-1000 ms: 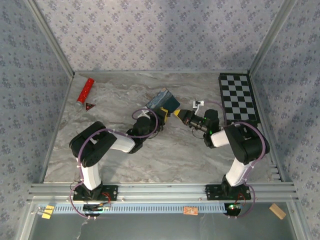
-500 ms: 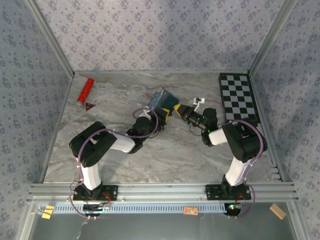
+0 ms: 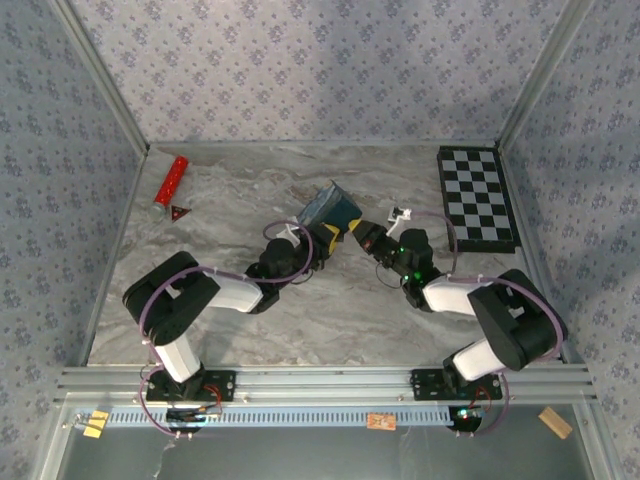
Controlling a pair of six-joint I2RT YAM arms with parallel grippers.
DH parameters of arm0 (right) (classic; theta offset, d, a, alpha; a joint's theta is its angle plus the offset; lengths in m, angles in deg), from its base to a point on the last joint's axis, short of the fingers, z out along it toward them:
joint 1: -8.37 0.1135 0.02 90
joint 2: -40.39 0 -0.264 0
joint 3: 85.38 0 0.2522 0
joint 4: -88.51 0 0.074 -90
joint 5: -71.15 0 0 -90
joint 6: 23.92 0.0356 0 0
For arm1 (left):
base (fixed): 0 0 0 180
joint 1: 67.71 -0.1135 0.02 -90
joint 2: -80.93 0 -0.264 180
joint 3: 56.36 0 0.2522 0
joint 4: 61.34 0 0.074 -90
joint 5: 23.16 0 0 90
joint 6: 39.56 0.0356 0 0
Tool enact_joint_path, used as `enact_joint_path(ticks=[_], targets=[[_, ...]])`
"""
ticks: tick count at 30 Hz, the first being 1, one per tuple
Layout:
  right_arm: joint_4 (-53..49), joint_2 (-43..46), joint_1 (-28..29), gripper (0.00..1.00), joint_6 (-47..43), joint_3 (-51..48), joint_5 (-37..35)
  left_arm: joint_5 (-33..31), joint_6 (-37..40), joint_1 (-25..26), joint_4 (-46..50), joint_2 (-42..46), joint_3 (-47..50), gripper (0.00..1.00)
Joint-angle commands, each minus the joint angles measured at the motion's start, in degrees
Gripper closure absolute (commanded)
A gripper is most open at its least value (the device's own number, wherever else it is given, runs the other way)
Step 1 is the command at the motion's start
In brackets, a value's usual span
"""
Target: Unlock a padlock with a key
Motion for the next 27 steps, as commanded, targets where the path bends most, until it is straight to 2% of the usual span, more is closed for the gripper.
enact_joint_path(ticks=[1, 7, 27], targets=[[-0.7, 0.8, 7.9, 1.00, 2.0, -1.8, 6.2, 10.0, 3.0, 4.1, -10.1, 2.5, -3.6, 1.00], [1.9, 0.7, 12.6, 1.00, 4.4, -3.4, -1.4, 8.3, 2.7, 4.1, -12.6, 1.7, -3.5, 1.00], [2.2, 0.3, 20.7, 1.00, 12.3, -5.9, -14.2, 2.3, 3.2, 3.8, -14.0, 1.2, -2.1, 1.00]])
